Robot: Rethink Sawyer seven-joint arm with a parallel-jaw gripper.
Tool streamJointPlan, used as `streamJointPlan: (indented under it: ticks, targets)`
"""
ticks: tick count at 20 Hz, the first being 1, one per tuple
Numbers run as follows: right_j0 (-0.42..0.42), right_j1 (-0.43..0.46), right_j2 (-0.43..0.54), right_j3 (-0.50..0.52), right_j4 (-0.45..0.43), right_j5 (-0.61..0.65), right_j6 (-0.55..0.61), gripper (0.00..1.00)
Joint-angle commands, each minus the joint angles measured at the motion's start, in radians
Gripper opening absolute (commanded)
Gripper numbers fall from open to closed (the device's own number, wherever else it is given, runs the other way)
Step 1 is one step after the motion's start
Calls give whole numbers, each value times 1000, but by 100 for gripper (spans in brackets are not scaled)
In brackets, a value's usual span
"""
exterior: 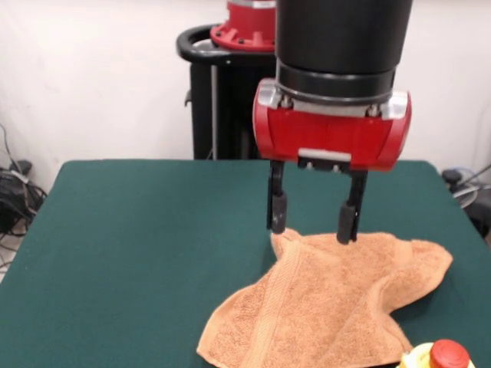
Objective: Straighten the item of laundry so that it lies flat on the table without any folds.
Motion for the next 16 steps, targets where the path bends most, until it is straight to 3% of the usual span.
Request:
streamJointPlan:
  ticks: [1, 11, 16]
  targets:
    - [2, 86, 11, 97, -53, -98, 96, 100]
    - [40, 57, -41, 194, -54, -187, 191, 100]
    - [34, 71, -47, 152, -48, -144, 171, 100]
